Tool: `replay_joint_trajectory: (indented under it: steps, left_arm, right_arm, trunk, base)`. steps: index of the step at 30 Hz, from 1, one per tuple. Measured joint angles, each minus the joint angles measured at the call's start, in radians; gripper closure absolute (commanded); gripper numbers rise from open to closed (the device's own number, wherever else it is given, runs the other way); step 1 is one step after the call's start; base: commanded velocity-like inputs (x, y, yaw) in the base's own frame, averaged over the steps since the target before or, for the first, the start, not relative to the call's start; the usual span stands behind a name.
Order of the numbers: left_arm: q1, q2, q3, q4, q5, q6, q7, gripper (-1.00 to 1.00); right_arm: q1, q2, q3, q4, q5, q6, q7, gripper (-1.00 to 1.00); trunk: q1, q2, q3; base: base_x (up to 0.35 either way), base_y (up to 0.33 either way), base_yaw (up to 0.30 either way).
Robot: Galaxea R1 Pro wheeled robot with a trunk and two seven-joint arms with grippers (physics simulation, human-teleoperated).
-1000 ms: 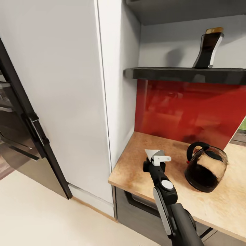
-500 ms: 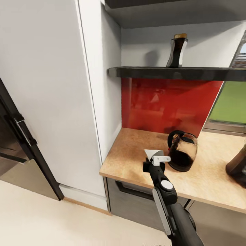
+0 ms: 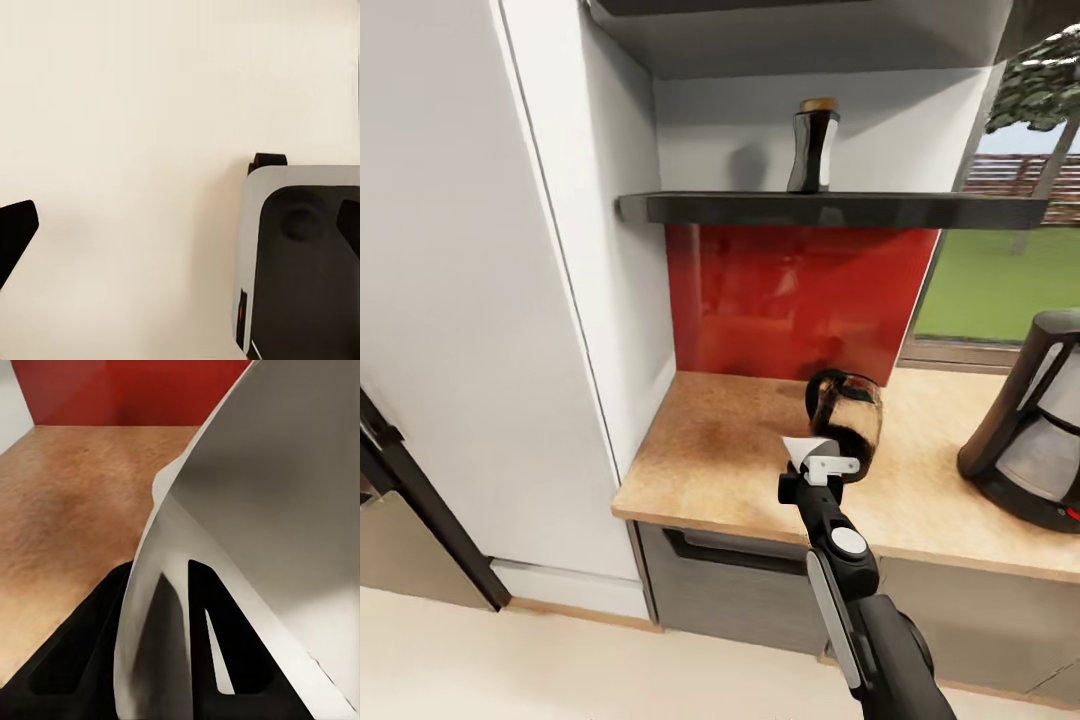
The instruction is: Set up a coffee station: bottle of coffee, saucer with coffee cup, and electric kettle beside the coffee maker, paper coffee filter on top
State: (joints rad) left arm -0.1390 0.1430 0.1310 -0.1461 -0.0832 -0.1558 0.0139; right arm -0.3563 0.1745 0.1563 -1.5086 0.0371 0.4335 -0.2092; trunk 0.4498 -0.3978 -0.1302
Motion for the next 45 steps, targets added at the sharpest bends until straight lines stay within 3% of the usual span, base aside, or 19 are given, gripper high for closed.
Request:
replay_joint_trajectory:
  steps: [9, 45]
  left_arm:
    - [0.000, 0.001, 0.005, 0.000, 0.000, 0.001, 0.000, -1.00]
    - [0.000, 0.000, -0.007, -0.008, -0.001, -0.005, 0.000, -1.00]
  right_arm:
    - [0.000, 0.000, 0.000, 0.000, 0.000, 0.000, 0.000, 1.00]
    - [0.000, 0.000, -0.003, 0.000, 0.000, 0.000, 0.000, 1.00]
  trunk:
    - [0.000, 0.000, -0.006]
    - [0.000, 0.000, -0.028]
  base:
    - [-0.173, 0.000, -0.260]
    - [-0.001, 0.000, -0.251]
